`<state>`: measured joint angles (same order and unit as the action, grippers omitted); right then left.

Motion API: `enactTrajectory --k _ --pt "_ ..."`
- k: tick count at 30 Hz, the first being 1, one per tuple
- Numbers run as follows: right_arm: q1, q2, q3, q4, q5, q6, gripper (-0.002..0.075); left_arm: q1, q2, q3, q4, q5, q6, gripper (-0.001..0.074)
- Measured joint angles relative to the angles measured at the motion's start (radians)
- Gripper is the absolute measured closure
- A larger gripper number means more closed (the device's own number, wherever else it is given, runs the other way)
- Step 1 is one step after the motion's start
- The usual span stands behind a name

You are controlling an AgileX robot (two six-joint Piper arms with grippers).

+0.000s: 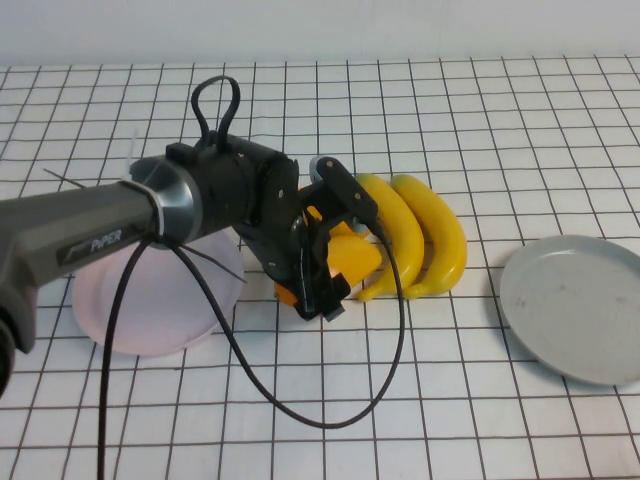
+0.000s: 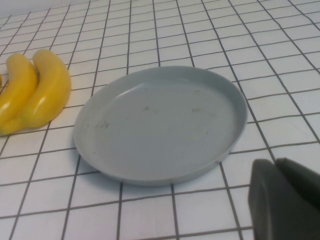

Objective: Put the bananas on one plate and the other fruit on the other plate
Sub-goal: Put one type of fruit in the left plate

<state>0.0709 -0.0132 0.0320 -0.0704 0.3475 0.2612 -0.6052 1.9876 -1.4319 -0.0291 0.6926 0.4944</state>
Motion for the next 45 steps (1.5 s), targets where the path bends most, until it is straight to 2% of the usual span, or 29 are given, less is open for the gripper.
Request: enactTrajectory --k 8,14,16,20,25,34,39,45 --pt "0.0 0.0 0.0 0.0 0.0 0.0 0.0742 0.046 -0.18 -0.035 0.036 0.093 -0.155 0.0175" --pt "0.0 0.0 0.0 0.0 0.0 0.0 0.0742 0.214 -0.26 0.02 0.168 0.187 -0.38 0.0175" --pt "0.0 0.0 0.0 0.0 0.0 0.0 0.0743 0.277 -0.26 0.058 0.213 0.213 -0.418 0.0175" --pt "0.0 0.0 0.0 0.0 0.0 0.0 0.0742 0.349 -0.26 0.12 0.225 0.213 -0.441 0.0175" --pt "0.0 0.0 0.0 0.0 0.0 0.0 0.0742 0.361 -0.26 0.159 0.198 0.138 -0.443 0.0175" --pt "0.0 0.0 0.0 0.0 0.0 0.0 0.0742 0.362 -0.26 0.167 0.169 0.126 -0.437 0.0175" --pt "0.0 0.0 0.0 0.0 0.0 0.0 0.0742 0.362 -0.26 0.167 0.161 0.135 -0.373 0.0071" --pt "0.0 0.0 0.0 0.0 0.0 0.0 0.0742 0.363 -0.26 0.108 0.101 0.194 -0.244 0.0066"
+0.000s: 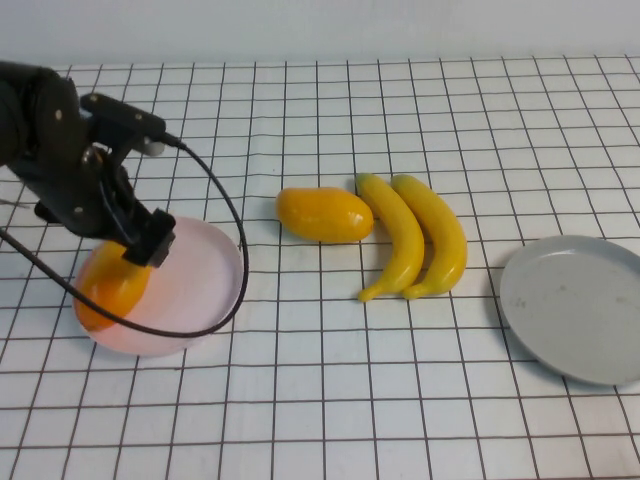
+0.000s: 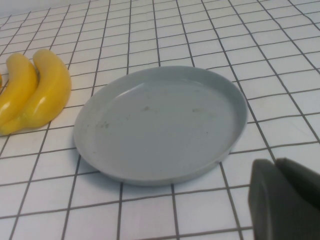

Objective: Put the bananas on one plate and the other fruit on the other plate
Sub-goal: Put one type of fruit in the left plate

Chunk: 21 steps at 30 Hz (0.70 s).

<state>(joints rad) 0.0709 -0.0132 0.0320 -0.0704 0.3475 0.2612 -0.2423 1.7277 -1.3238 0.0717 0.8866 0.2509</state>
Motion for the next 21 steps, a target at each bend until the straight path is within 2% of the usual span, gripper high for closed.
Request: enactTrajectory --k 4,12,16,21 --pt "0.0 0.0 0.0 0.0 0.0 0.0 0.0742 -0.03 0.0 -0.103 -0.072 0.002 0.218 0.0066" --pt "0.0 0.0 0.0 0.001 0.0 0.0 0.0742 -0.228 0.06 -0.149 -0.116 -0.201 0.884 0.0066" --pt "0.0 0.0 0.0 0.001 0.0 0.0 0.0742 -0.28 0.153 -0.162 -0.169 -0.26 1.013 0.0066" --pt "0.0 0.0 0.0 0.001 0.0 0.0 0.0742 -0.288 0.28 -0.263 -0.225 -0.263 1.034 0.0066"
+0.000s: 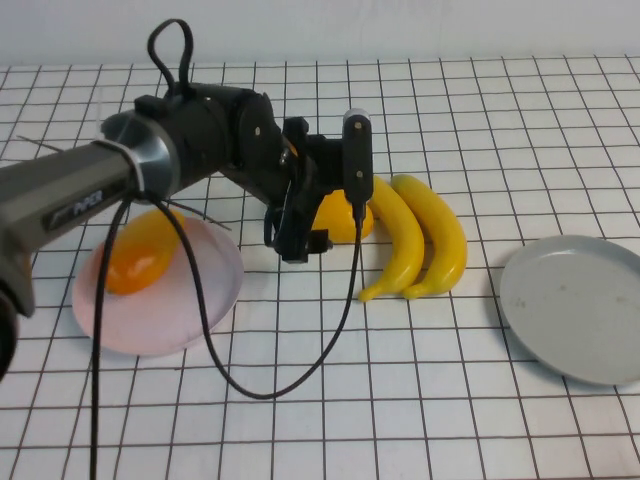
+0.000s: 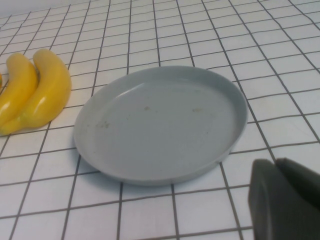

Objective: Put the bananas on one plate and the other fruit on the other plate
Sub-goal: Put one type of fruit in the left plate

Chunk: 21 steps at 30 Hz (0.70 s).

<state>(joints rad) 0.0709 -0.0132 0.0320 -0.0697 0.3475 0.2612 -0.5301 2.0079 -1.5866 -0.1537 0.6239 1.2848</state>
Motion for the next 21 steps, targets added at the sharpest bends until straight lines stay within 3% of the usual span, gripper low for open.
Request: enactTrajectory --k 8,18,21 --pt "0.0 0.0 0.0 0.0 0.0 0.0 0.0742 0.002 0.145 -0.166 -0.051 0.018 0.0 0.0066" --pt "0.0 0.0 0.0 0.0 0.0 0.0 0.0742 0.032 0.204 -0.196 -0.127 0.067 -0.066 0.0069" --pt "0.0 0.0 0.0 0.0 0.0 0.0 0.0742 0.034 0.204 -0.24 -0.125 0.094 -0.154 0.0168"
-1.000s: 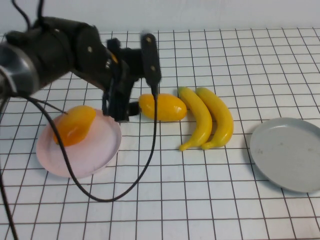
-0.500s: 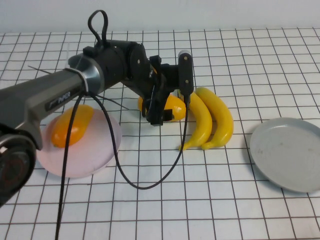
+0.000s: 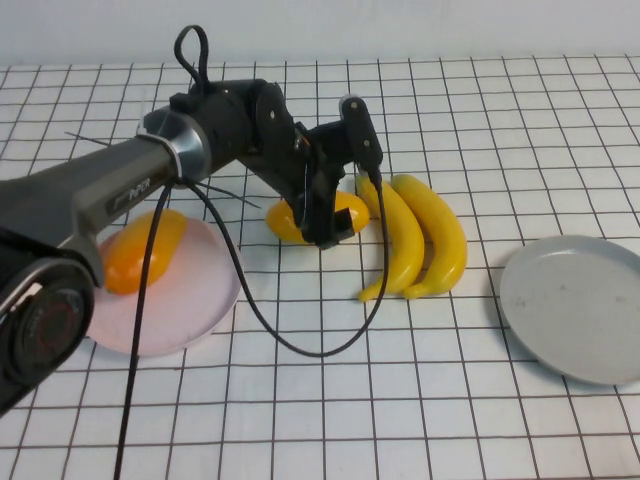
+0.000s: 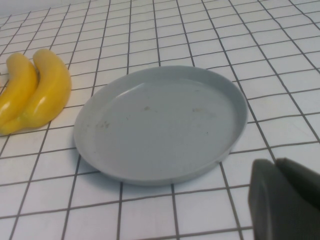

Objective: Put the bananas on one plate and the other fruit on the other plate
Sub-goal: Put one type of fruit in the left plate

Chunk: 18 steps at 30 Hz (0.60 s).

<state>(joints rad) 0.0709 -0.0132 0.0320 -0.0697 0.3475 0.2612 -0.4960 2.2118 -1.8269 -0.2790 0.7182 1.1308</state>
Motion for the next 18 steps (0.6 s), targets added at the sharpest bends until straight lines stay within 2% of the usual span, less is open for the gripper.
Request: enactTrajectory --k 5,7,12,18 --pt "0.0 0.0 0.0 0.0 0.0 0.0 0.0742 0.013 -0.026 -0.098 0.022 0.141 -0.282 0.041" --pt "0.0 0.0 0.0 0.0 0.0 0.0 0.0742 0.021 -0.059 -0.127 0.064 0.225 -0.385 0.0468" --pt "0.0 0.0 0.0 0.0 0.0 0.0 0.0742 0.025 -0.154 -0.142 0.269 0.466 -0.611 0.0506" --pt "0.0 0.0 0.0 0.0 0.0 0.0 0.0743 0.03 -0.234 -0.135 0.336 0.516 -0.69 0.0512"
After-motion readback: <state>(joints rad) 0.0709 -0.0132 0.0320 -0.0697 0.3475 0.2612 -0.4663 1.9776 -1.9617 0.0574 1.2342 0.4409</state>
